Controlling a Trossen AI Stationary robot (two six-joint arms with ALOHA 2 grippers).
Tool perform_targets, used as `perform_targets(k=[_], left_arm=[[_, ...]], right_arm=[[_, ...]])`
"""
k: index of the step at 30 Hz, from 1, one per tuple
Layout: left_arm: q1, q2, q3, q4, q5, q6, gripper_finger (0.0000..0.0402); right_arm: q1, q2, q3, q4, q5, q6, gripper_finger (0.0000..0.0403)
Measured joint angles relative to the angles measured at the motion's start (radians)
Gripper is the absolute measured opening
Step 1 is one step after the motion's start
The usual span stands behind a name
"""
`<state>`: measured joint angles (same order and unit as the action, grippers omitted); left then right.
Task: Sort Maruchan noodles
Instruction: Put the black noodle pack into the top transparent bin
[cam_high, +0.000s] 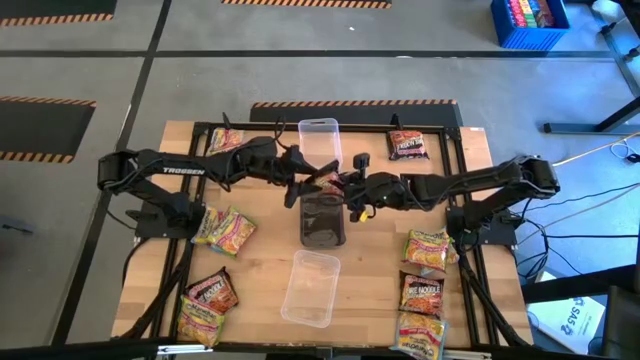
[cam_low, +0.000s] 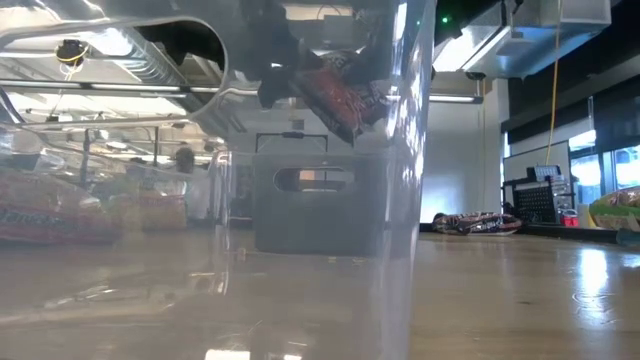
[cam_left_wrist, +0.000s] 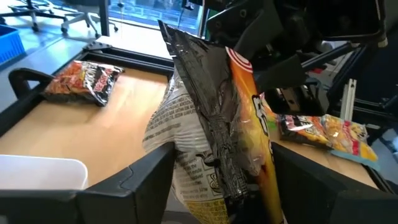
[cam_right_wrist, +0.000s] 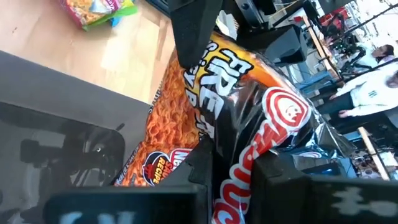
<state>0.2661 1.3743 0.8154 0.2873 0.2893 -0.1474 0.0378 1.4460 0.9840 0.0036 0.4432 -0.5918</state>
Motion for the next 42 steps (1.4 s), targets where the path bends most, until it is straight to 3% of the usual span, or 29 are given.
perform_targets(k=[8,22,34,42], left_arm=[[0.005,-0.001,0.000,-0.014,-0.031,0.013,0.0187],[0.004,-0.001,0.000,-0.012,-0.040,0.046,0.0117],[0.003,0.001,0.000,-0.008,-0.035,0.059,0.0088],[0.003,0.001,0.000,-0.009,-0.032,0.080,0.0061]], right_arm=[[-0.007,0.000,0.000,0.033,-0.077,0.017,0.0037],[-0.006,0.000,-0.001,0.037,-0.068,0.075,0.0045],[0.011,-0.046,0.002,-0.012,-0.013,0.124,0.0206],[0.022,-0.182,0.002,-0.162,-0.013,0.224,0.0240]])
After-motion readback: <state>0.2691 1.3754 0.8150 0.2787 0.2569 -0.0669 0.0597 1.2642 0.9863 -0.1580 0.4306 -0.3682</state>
